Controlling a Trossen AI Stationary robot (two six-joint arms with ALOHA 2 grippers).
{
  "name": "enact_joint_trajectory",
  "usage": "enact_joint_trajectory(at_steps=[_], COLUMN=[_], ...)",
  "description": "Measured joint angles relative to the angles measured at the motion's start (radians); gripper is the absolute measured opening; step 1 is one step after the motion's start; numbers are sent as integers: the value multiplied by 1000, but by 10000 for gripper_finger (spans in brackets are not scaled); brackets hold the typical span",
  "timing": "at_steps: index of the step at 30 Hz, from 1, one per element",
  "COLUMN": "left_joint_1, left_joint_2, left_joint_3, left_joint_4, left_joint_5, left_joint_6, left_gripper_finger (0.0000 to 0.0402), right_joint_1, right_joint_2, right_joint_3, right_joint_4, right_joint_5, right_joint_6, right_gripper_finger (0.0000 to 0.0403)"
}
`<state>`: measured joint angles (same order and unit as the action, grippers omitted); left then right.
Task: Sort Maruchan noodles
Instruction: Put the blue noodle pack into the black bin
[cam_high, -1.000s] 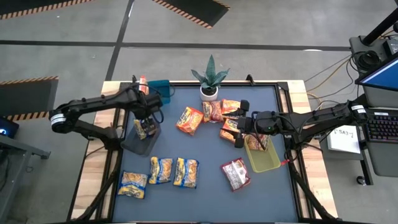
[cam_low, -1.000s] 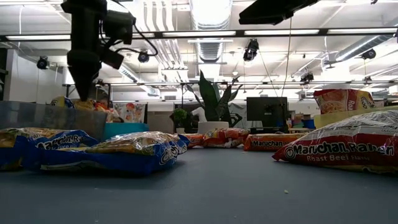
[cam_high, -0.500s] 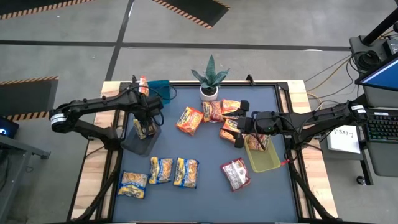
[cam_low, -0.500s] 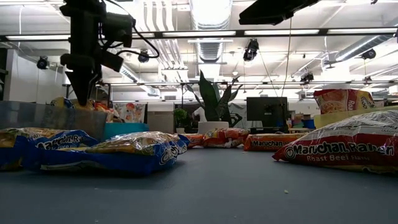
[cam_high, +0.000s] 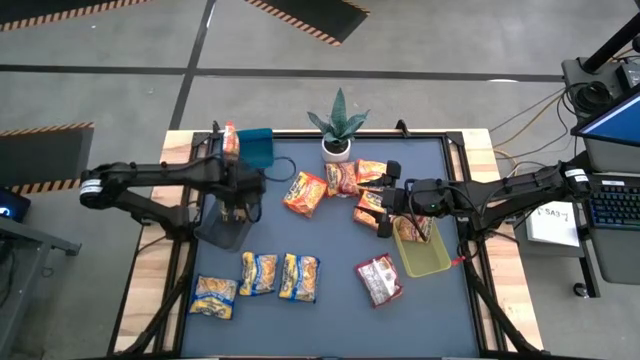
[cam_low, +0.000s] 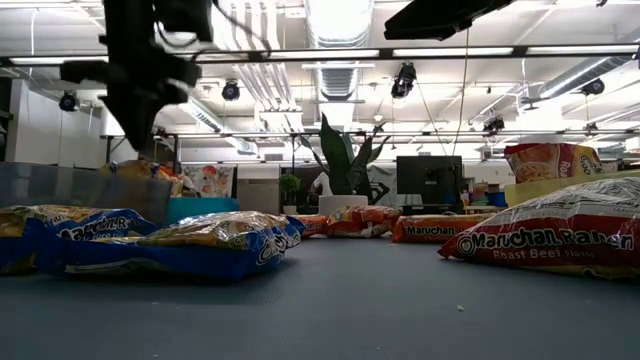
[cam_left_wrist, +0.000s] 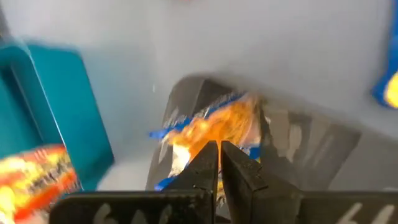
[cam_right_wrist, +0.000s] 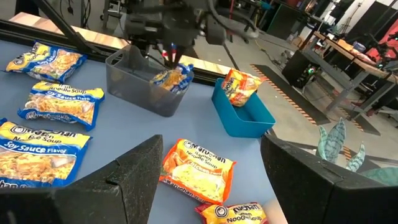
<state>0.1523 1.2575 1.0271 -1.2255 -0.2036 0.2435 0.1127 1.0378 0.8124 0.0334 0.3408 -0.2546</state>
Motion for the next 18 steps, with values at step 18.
enact_joint_trajectory(at_steps=[18], left_joint_1=[-170], left_joint_2=[-3], left_joint_3=[-74], left_joint_4=[-68], left_joint_5=[42], left_joint_6=[-503], left_gripper_finger=[0], right_joint_1=[0], right_joint_2=[0], right_joint_3=[-10], right_joint_4=[0], right_joint_5=[0], right_joint_6=[0], right_gripper_finger=[260])
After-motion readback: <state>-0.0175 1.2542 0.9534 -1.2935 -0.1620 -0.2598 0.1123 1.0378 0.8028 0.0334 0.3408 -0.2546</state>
